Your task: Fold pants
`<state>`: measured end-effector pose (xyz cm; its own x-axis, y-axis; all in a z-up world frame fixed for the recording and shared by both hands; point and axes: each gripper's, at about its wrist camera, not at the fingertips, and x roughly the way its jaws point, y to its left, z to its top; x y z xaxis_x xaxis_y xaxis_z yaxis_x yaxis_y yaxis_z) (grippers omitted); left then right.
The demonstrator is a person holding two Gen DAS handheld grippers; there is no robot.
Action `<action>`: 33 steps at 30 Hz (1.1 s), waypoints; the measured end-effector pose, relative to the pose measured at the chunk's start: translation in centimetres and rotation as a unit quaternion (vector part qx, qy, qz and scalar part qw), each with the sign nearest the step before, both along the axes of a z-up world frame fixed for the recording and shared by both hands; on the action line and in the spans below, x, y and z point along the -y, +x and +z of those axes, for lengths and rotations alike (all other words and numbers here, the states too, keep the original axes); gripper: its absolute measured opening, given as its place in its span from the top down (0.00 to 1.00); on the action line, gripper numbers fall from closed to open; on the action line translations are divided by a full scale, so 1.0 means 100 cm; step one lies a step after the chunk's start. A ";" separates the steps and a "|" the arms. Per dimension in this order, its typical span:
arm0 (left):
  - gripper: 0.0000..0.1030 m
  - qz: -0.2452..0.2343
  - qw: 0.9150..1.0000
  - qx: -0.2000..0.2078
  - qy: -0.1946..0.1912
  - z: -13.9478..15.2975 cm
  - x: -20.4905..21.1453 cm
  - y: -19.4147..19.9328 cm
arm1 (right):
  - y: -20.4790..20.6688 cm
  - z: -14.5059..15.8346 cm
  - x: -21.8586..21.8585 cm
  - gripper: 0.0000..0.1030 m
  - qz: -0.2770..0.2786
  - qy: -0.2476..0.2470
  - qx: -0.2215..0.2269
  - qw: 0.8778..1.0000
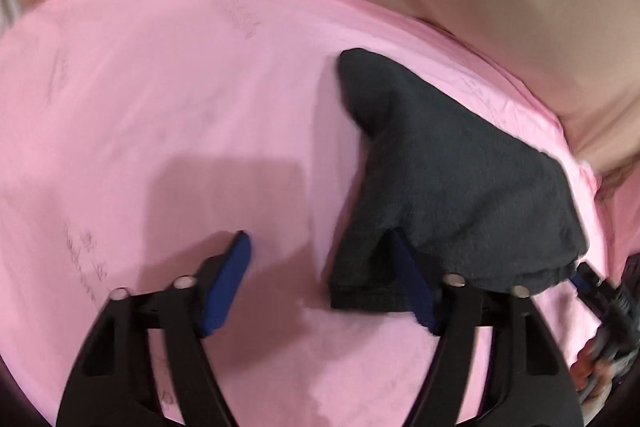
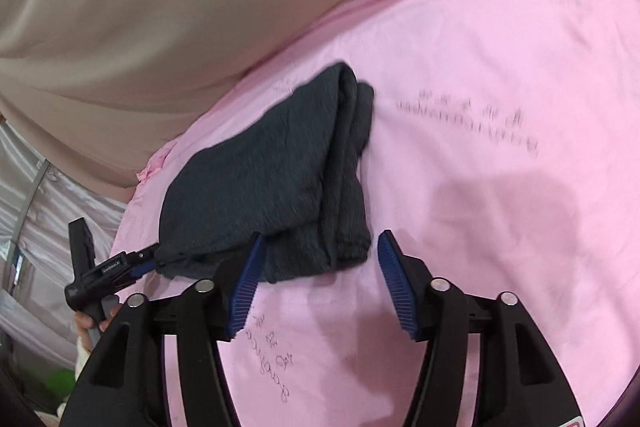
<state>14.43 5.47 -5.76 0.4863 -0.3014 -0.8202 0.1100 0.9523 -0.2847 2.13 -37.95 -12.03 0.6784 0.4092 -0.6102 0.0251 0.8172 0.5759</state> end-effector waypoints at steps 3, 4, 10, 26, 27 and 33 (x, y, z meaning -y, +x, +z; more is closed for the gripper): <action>0.90 0.013 0.996 -0.058 -0.070 0.002 -0.008 0.003 | 0.008 -0.005 -0.011 0.42 0.006 0.010 -0.007 1.000; 0.90 0.017 0.994 -0.065 -0.090 0.009 -0.004 -0.001 | 0.007 -0.003 -0.015 0.44 0.008 -0.001 -0.003 1.000; 0.90 0.057 0.982 -0.126 -0.129 -0.011 -0.021 -0.006 | -0.001 -0.006 -0.015 0.46 -0.004 -0.002 0.003 1.000; 0.92 0.030 0.998 -0.040 0.032 0.010 0.050 0.024 | 0.023 0.019 -0.036 1.00 0.010 -0.104 0.030 0.994; 0.93 0.031 0.999 -0.025 0.029 0.009 0.049 0.024 | 0.020 0.026 -0.037 1.00 0.004 -0.108 0.030 0.994; 0.93 0.028 0.995 0.012 0.090 0.018 0.063 0.011 | 0.020 0.021 -0.047 1.00 0.005 -0.156 0.029 0.987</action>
<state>15.54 -0.78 -3.97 0.5182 -0.1228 -0.8464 0.0605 0.9924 -0.1070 4.17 -33.25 -9.93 0.7126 0.2139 -0.6682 -0.0097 0.9553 0.2954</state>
